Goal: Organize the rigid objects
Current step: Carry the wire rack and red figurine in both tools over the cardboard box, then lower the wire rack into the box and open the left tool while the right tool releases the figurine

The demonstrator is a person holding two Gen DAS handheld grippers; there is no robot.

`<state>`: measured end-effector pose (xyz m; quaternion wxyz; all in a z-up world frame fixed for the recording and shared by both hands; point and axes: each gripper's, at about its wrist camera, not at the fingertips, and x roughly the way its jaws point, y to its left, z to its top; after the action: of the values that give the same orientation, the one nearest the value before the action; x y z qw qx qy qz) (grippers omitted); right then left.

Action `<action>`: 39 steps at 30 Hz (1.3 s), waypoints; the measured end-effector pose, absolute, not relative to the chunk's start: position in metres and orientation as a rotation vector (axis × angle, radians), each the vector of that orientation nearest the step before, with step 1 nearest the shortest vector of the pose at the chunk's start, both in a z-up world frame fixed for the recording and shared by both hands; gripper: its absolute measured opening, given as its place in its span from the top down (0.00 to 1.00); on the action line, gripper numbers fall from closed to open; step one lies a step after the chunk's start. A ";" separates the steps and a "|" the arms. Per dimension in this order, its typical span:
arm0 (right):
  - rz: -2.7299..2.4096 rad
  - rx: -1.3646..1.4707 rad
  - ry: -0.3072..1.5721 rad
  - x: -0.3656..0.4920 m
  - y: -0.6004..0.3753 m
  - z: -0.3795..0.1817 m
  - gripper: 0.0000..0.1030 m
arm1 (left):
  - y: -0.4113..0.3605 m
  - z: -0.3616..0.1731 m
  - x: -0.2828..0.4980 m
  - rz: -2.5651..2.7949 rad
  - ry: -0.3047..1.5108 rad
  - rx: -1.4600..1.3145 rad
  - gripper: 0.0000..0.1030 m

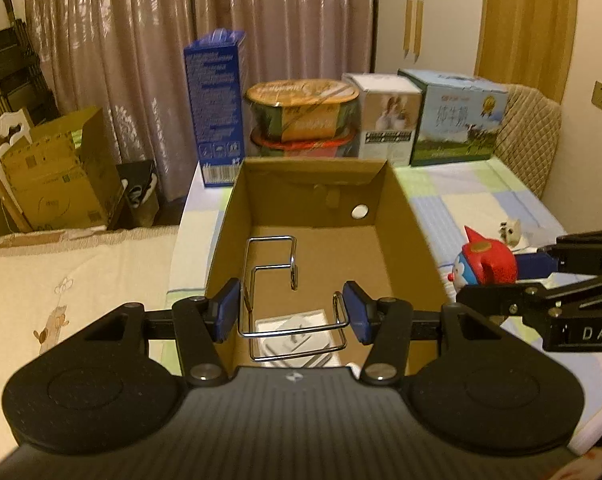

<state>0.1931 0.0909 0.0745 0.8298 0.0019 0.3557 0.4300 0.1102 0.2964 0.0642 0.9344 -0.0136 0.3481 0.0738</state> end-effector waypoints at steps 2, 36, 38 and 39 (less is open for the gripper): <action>0.912 -0.002 0.768 0.197 0.100 0.068 0.59 | 0.301 0.055 0.113 0.152 0.727 -0.031 0.51; 0.881 -0.058 0.836 0.211 0.133 0.033 0.59 | 0.319 0.010 0.128 0.131 0.835 -0.018 0.51; 0.879 -0.059 0.840 0.211 0.134 0.032 0.59 | 0.320 0.008 0.129 0.130 0.840 -0.018 0.51; 0.877 -0.059 0.841 0.212 0.134 0.031 0.59 | 0.320 0.007 0.129 0.129 0.843 -0.018 0.51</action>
<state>0.2117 0.1345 0.0312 0.8207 -0.0276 0.3949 0.4120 0.1290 0.3199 0.0074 0.9105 -0.0089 0.4088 0.0623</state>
